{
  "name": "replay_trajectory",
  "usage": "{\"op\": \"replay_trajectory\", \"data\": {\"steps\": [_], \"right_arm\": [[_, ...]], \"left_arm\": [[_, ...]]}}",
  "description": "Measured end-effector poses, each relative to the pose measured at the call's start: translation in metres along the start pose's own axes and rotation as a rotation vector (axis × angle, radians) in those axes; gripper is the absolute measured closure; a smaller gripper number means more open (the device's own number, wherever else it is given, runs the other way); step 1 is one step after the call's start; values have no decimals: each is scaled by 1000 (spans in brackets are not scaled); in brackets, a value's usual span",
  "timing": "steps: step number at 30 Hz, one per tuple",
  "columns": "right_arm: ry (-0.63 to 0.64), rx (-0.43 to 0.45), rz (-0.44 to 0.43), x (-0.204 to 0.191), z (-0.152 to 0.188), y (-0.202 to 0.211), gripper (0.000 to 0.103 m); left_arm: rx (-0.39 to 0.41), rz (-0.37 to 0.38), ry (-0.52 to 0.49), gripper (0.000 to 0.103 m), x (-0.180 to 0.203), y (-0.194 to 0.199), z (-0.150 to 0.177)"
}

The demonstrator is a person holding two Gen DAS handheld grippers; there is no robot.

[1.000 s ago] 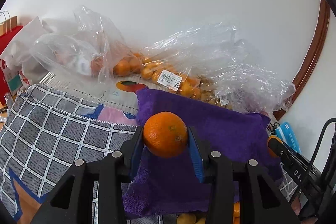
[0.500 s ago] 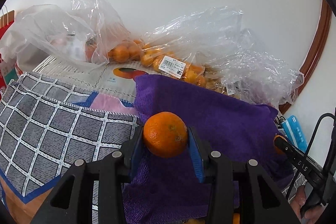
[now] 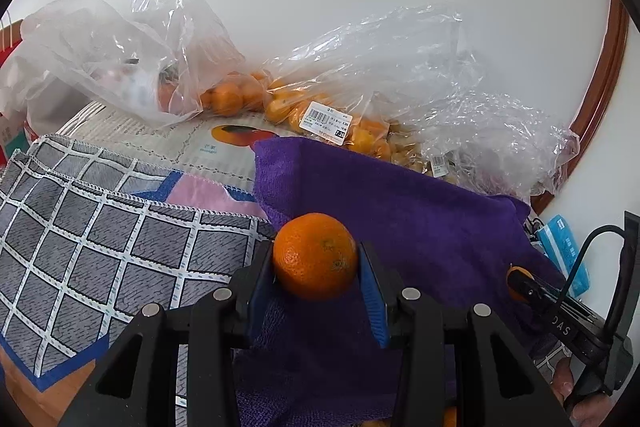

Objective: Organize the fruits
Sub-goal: 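Lift the large orange with the left tool while the right tool carries the oval orange over the purple towel, then lower and release the large orange onto the towel while the right tool releases the oval orange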

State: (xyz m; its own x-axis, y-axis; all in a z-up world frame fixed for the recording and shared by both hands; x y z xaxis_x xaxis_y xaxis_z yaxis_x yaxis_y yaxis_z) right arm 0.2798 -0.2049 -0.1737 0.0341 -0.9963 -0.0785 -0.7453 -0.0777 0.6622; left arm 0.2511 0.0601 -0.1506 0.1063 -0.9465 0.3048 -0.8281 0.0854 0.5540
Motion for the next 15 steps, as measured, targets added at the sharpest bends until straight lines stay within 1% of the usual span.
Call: {"op": "replay_trajectory", "data": {"steps": [6, 9, 13, 15], "right_arm": [[-5, -24, -1, 1, 3, -7, 70], [1, -11, 6, -1, 3, -4, 70], [14, -7, 14, -2, 4, -4, 70], [18, -8, 17, -2, 4, -4, 70]], "left_arm": [[11, 58, 24, 64, 2, 6, -2], [3, 83, 29, 64, 3, 6, -1], [-25, 129, 53, 64, 4, 3, 1], [-36, 132, 55, 64, 5, 1, 2]]}}
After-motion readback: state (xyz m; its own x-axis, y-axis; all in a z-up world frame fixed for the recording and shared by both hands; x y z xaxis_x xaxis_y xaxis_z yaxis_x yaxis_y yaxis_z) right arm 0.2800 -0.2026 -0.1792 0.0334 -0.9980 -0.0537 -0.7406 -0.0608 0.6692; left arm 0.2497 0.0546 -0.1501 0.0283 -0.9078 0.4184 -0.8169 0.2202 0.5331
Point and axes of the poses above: each gripper's, at about its wrist camera, not at the fingertips, and y roughly against the way its jaws point, x to its right, z to its underside, the point moved 3 cm from there along -y, roughly the way its jaws point, and after that the axes turned 5 degrees about x, right-handed, at the moved point
